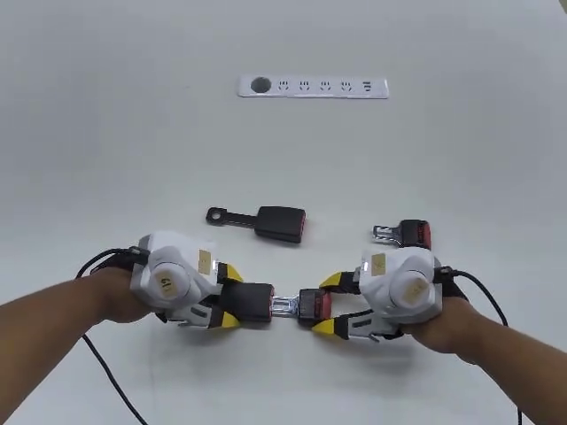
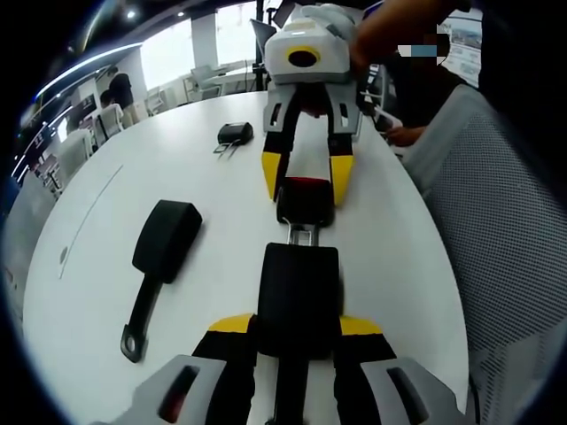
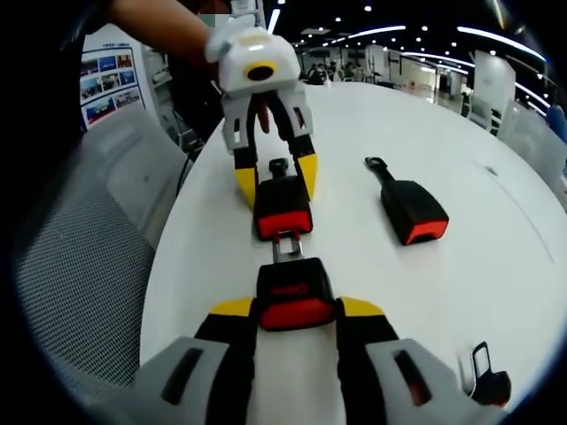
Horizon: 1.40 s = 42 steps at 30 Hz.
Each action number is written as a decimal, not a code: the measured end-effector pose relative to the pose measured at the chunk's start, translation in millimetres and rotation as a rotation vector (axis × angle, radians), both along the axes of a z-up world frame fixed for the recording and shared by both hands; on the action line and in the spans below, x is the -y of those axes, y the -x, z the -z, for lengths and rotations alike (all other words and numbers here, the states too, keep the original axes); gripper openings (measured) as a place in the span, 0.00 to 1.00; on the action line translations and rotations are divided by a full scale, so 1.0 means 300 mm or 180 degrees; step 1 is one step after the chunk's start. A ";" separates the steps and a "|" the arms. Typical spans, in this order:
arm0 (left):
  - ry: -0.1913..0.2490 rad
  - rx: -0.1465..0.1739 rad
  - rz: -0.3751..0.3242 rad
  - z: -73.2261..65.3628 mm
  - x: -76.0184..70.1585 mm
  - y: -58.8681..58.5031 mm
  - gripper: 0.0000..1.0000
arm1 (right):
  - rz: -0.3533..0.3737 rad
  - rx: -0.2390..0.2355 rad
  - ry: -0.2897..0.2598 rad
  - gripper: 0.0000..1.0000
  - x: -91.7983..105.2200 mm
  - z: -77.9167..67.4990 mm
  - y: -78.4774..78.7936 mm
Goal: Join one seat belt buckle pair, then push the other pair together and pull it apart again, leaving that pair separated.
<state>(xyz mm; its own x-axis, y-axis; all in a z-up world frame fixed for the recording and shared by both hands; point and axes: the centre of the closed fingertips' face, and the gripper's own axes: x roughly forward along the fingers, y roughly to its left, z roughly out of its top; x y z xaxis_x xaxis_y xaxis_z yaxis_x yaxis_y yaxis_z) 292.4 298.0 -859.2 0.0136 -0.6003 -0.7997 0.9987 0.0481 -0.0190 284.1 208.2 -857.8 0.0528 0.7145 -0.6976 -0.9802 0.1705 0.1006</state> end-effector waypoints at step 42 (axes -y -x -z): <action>-0.0100 -0.0033 0.0056 0.005 -0.001 -0.001 0.33 | 0.0104 -0.0007 0.0101 0.34 -0.098 0.007 -0.022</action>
<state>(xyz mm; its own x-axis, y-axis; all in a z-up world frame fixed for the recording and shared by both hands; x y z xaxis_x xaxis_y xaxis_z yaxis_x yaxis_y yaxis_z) 292.6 298.4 -860.6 -0.0051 -0.5749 -0.8182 0.9991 0.0313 -0.0281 290.8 237.4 -859.8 0.0742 0.6899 -0.7201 -0.9738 0.2057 0.0968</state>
